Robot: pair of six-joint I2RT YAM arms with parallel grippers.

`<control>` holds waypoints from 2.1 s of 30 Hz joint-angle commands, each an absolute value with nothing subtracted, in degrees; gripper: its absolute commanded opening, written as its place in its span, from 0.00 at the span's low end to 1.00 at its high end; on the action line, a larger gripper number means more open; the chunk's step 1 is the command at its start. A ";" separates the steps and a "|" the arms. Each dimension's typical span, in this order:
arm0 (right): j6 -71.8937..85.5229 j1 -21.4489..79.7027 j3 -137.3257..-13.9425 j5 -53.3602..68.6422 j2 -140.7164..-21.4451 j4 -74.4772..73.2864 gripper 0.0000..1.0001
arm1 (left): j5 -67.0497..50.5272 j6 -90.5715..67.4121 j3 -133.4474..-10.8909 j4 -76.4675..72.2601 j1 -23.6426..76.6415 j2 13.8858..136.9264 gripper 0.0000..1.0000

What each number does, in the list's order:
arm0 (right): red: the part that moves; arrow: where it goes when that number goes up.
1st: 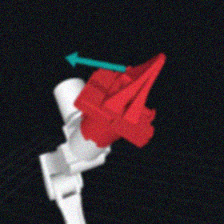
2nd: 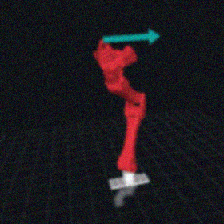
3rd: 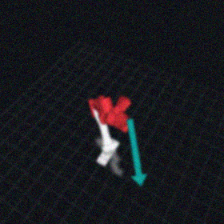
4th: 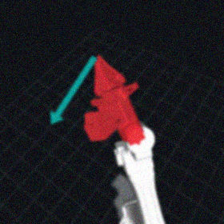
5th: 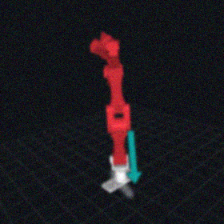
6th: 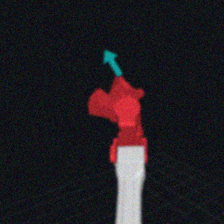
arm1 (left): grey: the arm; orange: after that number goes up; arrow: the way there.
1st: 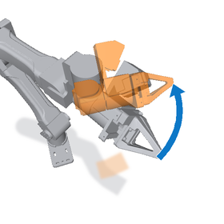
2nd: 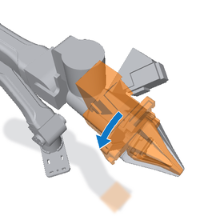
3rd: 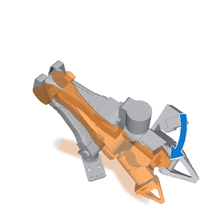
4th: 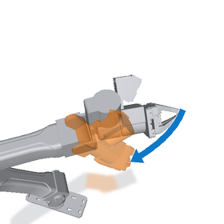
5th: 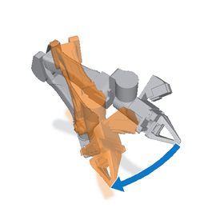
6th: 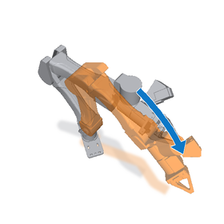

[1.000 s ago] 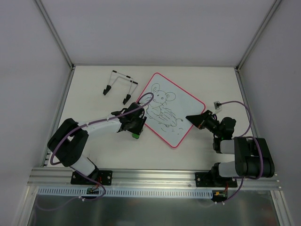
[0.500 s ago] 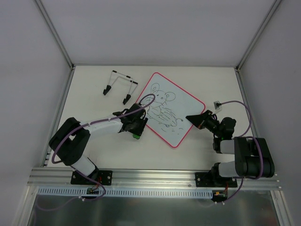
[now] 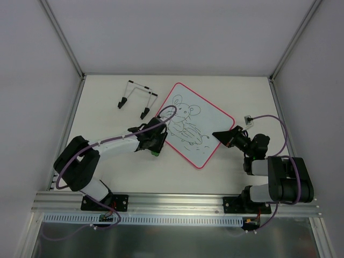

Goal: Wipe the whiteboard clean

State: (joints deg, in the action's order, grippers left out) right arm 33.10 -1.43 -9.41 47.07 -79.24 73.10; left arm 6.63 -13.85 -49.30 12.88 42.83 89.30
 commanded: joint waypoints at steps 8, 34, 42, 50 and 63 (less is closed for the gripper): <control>27.60 -1.49 -9.05 47.28 -78.58 86.31 0.00 | 19.07 -10.20 -55.02 -3.03 43.24 82.79 0.00; 28.57 -0.88 -9.40 49.66 -74.44 85.61 0.00 | 5.01 -5.98 -58.01 -29.18 42.71 101.34 0.00; 25.67 -0.44 -9.58 49.13 -72.07 80.87 0.00 | 7.73 -3.52 -66.52 -16.01 54.21 105.64 0.00; 23.99 -0.09 -9.76 49.13 -70.05 77.43 0.00 | 9.31 -8.95 -69.34 -12.57 52.30 106.61 0.00; 23.99 -0.09 -10.11 49.83 -70.22 77.34 0.00 | 7.48 -16.17 -69.16 -11.25 36.65 108.36 0.00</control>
State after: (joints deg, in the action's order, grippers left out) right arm 27.94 -1.52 -8.62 43.29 -72.36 69.91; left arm 7.79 -15.16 -68.23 -13.56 36.73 105.86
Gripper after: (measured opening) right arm 0.067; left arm 0.337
